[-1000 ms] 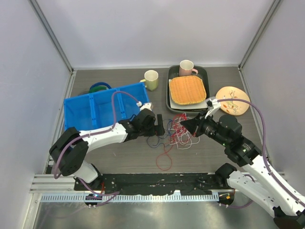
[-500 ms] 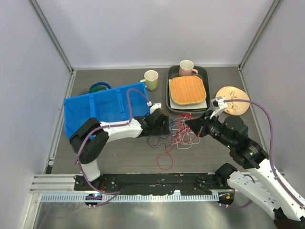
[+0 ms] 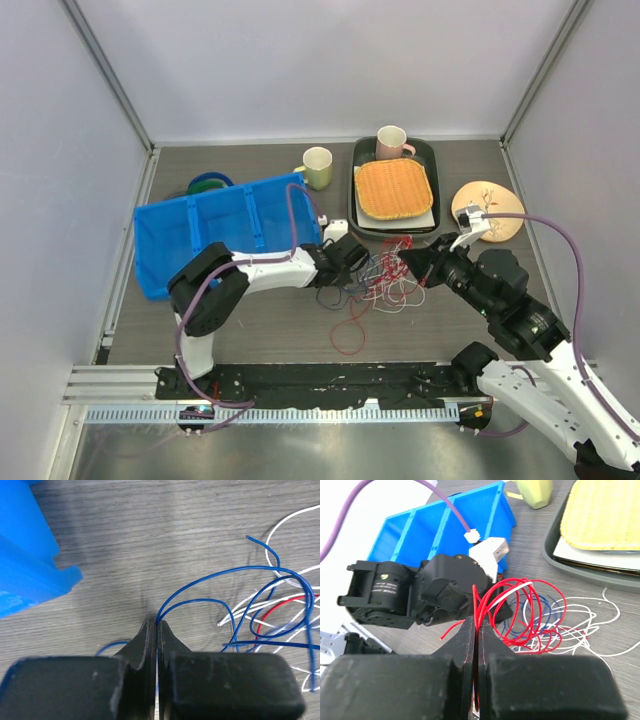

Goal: Untangle the cables

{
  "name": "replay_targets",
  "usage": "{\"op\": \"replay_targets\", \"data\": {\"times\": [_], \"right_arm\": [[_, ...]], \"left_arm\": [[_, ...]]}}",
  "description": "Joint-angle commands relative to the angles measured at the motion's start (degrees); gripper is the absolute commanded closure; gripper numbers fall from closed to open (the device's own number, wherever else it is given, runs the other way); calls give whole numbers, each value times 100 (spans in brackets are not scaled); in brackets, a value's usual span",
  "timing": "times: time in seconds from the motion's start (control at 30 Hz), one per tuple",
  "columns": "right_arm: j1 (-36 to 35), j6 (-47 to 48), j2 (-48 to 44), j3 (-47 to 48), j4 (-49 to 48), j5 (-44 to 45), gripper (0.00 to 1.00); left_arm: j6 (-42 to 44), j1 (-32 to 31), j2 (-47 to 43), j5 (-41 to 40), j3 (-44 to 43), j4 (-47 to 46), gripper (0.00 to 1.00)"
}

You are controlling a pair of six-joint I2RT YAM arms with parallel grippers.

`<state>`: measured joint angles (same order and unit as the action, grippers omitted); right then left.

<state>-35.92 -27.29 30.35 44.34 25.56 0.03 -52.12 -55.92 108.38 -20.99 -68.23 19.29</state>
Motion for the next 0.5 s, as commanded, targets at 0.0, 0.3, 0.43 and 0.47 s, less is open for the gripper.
{"op": "replay_targets", "data": {"times": [0.0,0.3,0.43,0.47], "right_arm": [[-29,-101,103,-39,62,664,99],[-29,-1339,875,-540,1222,3343,99],[-20,-2488,1376,-479,2274,4608,99],[-20,-2631,1482,-418,2443,4776,99]], "left_arm": [[290,-15,-395,-344,89,154,100],[633,-112,-3215,-1748,1188,206,100],[510,-112,-4350,-2794,1250,891,100],[440,-112,-4691,-3292,1224,1258,100]]}}
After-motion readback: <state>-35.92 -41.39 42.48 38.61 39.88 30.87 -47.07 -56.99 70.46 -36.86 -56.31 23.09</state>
